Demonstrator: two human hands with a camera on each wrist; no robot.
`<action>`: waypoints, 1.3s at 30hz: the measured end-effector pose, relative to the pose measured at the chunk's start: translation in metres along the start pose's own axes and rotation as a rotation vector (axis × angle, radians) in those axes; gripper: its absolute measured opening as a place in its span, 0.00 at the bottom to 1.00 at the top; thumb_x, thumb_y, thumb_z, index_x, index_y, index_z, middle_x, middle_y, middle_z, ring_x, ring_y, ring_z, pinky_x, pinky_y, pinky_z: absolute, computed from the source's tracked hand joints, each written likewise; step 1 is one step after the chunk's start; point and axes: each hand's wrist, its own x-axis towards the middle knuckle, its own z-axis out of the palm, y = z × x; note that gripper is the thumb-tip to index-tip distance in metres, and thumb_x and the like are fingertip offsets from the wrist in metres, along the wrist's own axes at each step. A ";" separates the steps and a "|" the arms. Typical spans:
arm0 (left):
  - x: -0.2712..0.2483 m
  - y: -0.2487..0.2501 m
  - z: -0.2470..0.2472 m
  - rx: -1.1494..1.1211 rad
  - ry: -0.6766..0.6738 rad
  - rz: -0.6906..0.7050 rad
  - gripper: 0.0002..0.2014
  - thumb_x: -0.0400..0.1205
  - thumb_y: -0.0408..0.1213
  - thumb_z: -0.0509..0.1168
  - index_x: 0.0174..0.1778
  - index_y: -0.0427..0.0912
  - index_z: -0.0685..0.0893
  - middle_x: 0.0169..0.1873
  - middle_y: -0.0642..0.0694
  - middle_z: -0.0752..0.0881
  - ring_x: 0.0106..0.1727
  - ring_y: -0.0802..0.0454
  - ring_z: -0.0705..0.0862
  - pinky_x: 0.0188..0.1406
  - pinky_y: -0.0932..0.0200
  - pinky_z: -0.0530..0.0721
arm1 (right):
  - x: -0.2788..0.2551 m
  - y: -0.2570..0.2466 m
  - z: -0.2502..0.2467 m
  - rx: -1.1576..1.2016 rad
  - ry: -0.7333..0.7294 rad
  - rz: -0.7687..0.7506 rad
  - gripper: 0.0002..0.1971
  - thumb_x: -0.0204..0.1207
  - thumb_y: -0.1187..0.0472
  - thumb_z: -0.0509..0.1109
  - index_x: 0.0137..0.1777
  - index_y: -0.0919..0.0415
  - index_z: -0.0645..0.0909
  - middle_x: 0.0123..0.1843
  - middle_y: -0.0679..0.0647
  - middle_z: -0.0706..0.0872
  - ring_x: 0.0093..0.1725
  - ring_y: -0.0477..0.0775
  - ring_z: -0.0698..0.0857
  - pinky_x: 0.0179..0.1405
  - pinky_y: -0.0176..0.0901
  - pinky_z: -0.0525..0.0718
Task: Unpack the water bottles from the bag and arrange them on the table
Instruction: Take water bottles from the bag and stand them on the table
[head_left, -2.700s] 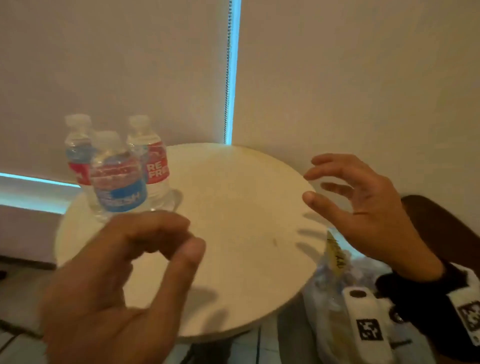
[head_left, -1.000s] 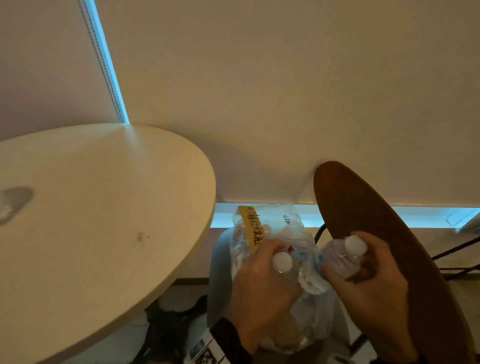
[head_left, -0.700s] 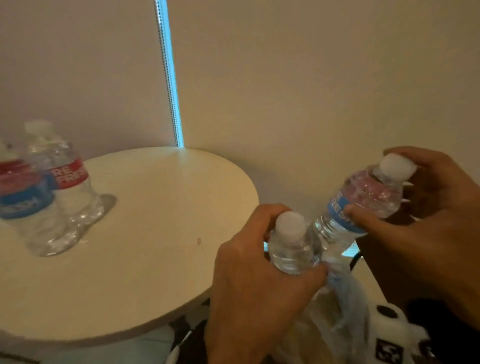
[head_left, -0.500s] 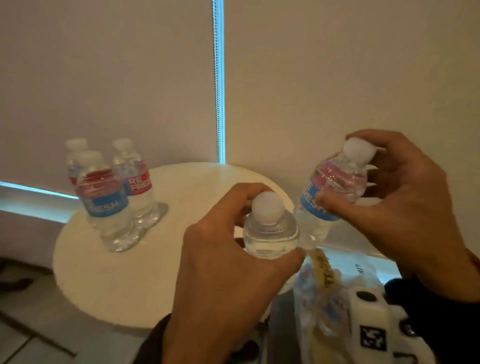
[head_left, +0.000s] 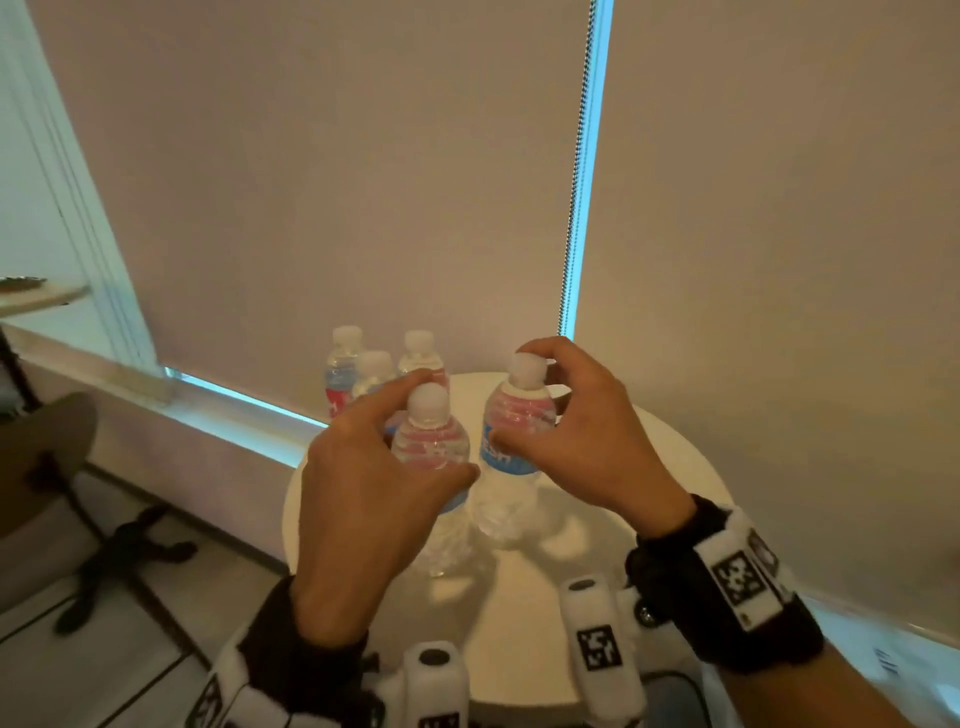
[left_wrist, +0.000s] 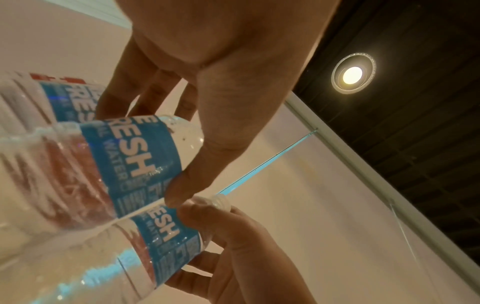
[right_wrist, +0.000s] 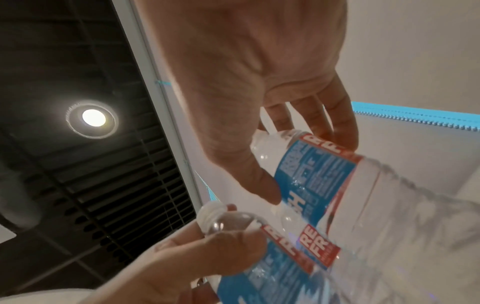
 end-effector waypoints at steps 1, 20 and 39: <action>0.001 -0.002 0.000 0.011 0.012 0.000 0.38 0.60 0.40 0.87 0.67 0.58 0.84 0.54 0.57 0.90 0.50 0.59 0.89 0.55 0.47 0.91 | 0.004 0.002 0.006 -0.014 -0.021 0.007 0.29 0.62 0.62 0.84 0.61 0.47 0.76 0.50 0.37 0.83 0.47 0.42 0.86 0.37 0.26 0.86; -0.023 0.024 0.005 0.368 0.081 0.124 0.51 0.62 0.65 0.77 0.81 0.51 0.68 0.71 0.43 0.82 0.67 0.38 0.82 0.60 0.32 0.85 | 0.014 0.013 0.014 -0.060 -0.024 0.092 0.44 0.65 0.52 0.85 0.80 0.51 0.68 0.75 0.54 0.78 0.70 0.52 0.80 0.63 0.46 0.86; -0.220 -0.014 0.236 -0.226 -1.184 0.095 0.07 0.78 0.46 0.72 0.51 0.58 0.83 0.46 0.63 0.84 0.44 0.65 0.83 0.45 0.72 0.83 | -0.285 0.169 -0.162 -0.258 0.451 0.889 0.11 0.72 0.62 0.80 0.53 0.55 0.85 0.49 0.46 0.88 0.47 0.48 0.90 0.48 0.46 0.91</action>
